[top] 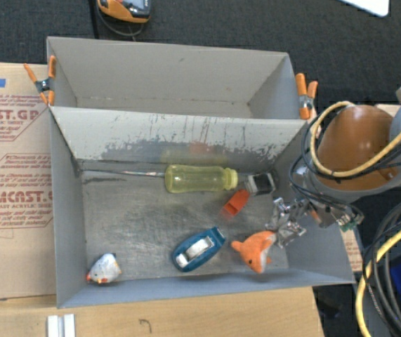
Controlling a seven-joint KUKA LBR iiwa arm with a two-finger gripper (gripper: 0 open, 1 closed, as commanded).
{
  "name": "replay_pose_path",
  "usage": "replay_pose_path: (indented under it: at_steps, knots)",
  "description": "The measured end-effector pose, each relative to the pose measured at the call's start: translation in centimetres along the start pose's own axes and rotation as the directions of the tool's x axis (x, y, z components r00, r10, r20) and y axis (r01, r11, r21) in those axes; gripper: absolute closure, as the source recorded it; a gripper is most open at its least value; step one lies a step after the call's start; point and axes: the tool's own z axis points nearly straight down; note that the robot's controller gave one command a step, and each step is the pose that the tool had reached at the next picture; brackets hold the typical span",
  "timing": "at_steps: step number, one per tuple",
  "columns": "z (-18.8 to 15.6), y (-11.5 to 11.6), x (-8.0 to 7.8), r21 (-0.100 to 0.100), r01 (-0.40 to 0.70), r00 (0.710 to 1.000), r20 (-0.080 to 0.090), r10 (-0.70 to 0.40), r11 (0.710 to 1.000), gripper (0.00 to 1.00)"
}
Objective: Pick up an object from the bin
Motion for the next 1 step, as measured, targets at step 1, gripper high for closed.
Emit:
replay_pose_path:
  at_steps: [1]
  knots:
    - [-7.43,1.17,-1.92,0.003,-0.181,0.983,0.007,0.181,0.983,1.0]
